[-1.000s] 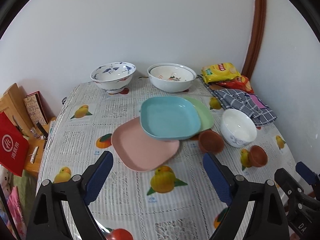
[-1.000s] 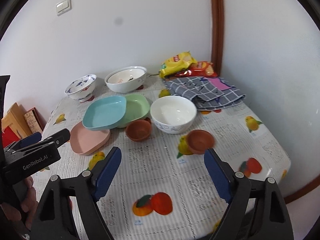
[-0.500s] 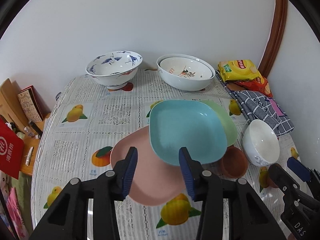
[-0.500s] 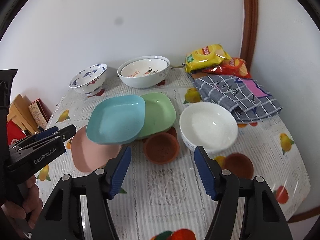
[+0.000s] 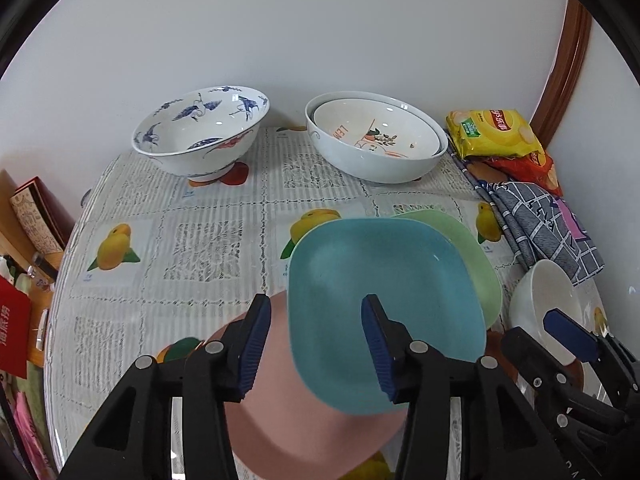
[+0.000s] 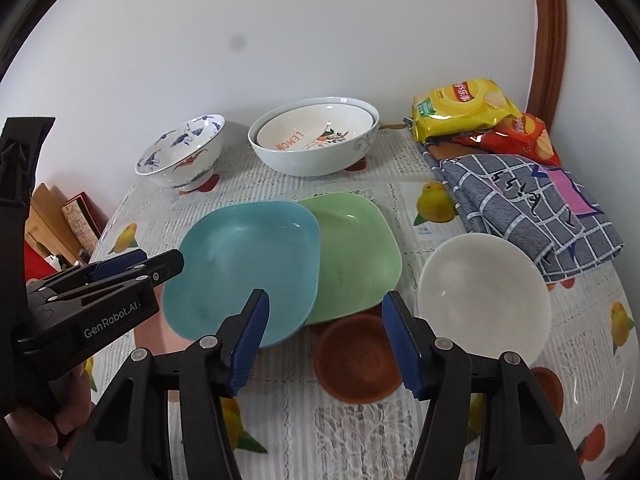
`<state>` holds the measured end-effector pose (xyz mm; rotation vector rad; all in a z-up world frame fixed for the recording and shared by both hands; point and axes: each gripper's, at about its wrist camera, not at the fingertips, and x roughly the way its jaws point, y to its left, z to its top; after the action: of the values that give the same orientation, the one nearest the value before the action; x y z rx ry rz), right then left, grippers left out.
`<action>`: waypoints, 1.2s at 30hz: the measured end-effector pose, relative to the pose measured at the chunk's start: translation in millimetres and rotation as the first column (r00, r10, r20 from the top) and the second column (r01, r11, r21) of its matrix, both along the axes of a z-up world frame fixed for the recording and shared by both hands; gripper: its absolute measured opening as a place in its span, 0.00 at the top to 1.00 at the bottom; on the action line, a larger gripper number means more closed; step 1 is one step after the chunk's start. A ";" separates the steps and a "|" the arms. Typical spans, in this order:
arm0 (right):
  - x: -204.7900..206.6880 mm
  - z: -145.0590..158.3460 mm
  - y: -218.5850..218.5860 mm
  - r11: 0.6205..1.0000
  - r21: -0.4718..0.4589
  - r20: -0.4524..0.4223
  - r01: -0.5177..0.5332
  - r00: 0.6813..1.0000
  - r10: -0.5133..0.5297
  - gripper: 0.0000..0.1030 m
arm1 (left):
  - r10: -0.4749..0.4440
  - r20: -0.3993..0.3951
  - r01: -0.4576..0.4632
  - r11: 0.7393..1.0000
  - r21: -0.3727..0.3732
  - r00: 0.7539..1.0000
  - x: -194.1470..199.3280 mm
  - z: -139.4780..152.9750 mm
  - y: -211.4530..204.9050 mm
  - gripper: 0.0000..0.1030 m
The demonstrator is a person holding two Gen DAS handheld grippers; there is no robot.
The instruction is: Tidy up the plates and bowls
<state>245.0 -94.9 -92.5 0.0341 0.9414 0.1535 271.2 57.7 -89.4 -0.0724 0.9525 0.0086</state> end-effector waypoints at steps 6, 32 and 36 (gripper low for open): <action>24.1 -12.6 3.0 1.000 0.005 -0.018 -0.014 1.000 0.014 0.46 | 0.008 -0.021 -0.008 1.000 -0.002 1.000 23.4 -14.9 0.5 0.56; 60.3 -56.1 12.7 0.999 0.036 -0.095 -0.034 0.995 0.037 0.93 | 0.017 -0.029 -0.019 0.999 -0.045 0.999 43.5 -38.5 11.8 0.89; 57.2 -51.6 8.6 0.997 0.078 -0.096 -0.019 0.995 0.027 0.94 | 0.028 -0.018 -0.029 0.999 -0.043 0.999 36.9 -31.9 13.2 0.90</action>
<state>302.3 -86.3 -144.1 0.1030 1.0329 0.2111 308.1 70.8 -121.3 -0.1257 0.9695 0.0151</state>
